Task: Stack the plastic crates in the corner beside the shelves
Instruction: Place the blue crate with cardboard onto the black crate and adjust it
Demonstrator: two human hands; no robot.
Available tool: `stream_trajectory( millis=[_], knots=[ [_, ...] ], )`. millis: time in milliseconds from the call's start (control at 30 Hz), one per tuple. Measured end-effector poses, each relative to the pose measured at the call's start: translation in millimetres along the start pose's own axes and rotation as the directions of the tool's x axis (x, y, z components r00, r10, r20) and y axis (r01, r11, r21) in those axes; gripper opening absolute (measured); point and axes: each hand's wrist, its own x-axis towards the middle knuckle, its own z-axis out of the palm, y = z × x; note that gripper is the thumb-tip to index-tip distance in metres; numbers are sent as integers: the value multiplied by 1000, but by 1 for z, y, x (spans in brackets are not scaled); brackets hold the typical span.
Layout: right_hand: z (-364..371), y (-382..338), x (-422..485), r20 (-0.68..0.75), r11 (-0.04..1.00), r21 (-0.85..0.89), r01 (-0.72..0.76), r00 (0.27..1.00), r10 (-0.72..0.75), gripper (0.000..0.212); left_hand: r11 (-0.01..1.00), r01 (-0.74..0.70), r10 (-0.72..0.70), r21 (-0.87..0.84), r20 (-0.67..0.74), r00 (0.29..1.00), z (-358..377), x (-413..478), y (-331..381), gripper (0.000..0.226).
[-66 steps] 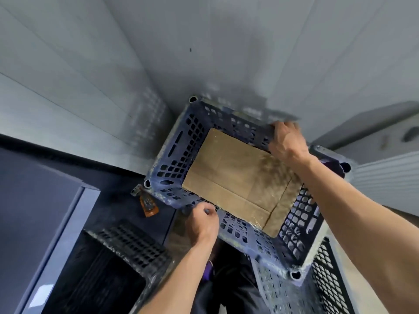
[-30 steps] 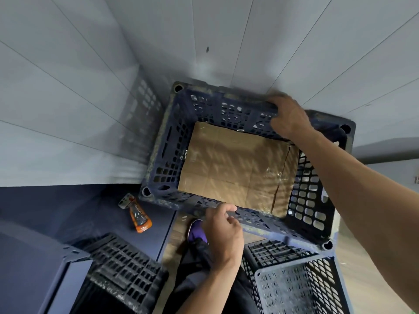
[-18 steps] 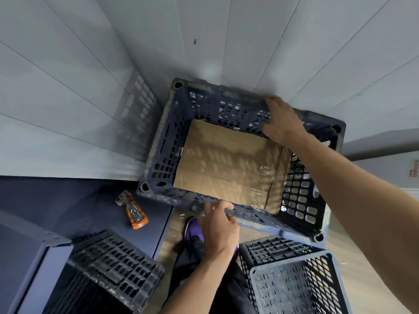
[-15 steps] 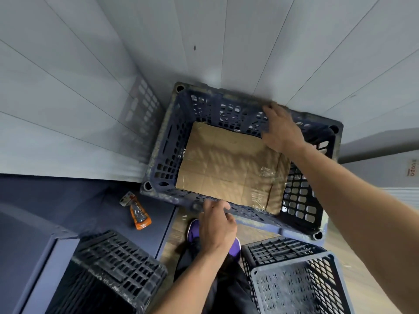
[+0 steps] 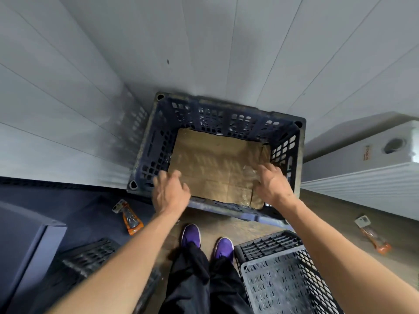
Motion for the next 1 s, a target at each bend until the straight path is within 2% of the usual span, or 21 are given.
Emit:
stream_trajectory(
  millis=[167,333,433,600,833,1000],
  knots=[
    [13,23,-14,-172,992,-30,-121,979,114,47,993,12,1,121,-105,995,-18,42,-37,61],
    [18,35,-20,-329,975,9,-224,920,214,44,994,91,-88,65,-50,995,-18,73,-64,70],
    [22,40,-23,-348,960,86,-266,895,279,48,990,137,-139,-44,-42,989,-9,86,-73,61],
    [40,39,-22,-280,919,224,-325,882,380,61,984,118,-141,-130,-186,972,5,97,-86,22],
    [38,55,-21,-320,870,403,-285,847,425,66,979,8,-75,-205,-324,943,16,93,-92,25],
    [36,60,-31,-371,866,420,-271,820,437,66,975,-41,-35,-216,-334,942,12,91,-87,25]
  ],
)
